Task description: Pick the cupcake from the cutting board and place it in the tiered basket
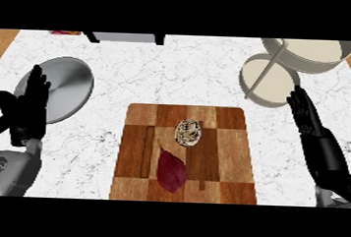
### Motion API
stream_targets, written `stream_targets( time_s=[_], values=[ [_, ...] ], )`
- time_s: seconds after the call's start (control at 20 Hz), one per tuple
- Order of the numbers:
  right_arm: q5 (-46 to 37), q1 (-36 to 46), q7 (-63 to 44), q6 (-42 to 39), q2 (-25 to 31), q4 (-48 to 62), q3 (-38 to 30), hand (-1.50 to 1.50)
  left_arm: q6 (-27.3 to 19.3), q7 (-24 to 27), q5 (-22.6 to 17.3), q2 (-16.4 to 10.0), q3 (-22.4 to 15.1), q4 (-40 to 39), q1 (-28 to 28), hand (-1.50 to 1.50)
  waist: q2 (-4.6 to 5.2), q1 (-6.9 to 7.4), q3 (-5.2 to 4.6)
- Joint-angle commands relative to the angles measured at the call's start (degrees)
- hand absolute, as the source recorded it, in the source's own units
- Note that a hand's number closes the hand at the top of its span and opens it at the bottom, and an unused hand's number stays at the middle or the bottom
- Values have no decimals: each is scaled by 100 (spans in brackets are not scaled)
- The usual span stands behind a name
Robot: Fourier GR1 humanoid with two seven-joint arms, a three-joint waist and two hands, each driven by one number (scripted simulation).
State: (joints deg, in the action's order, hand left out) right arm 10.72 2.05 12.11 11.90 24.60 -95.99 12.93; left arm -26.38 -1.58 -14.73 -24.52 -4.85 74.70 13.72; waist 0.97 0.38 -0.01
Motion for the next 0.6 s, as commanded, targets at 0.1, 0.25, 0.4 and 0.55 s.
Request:
stream_targets(
  time_s=[0.1,0.25,0.4,0.55],
  values=[
    [1318,-71,232,-881,-1245,1029,457,150,551,-118,-8,4,-371,-161,-395,0,35,277,46],
    [2572,-187,-94,-1638,-1953,1205,601,150,982,-295,-22,-238,-550,-208,-542,0,167,496,115],
    [2928,-141,1222,-1454,-2420,1209,485,-150,1453,-325,-258,-354,-548,-278,-901,0,-30,238,44],
    [951,-55,1518,-149,-2178,2151,815,-150,1718,-413,-331,-529,-543,-49,-1107,0,-79,128,1]
  ],
)
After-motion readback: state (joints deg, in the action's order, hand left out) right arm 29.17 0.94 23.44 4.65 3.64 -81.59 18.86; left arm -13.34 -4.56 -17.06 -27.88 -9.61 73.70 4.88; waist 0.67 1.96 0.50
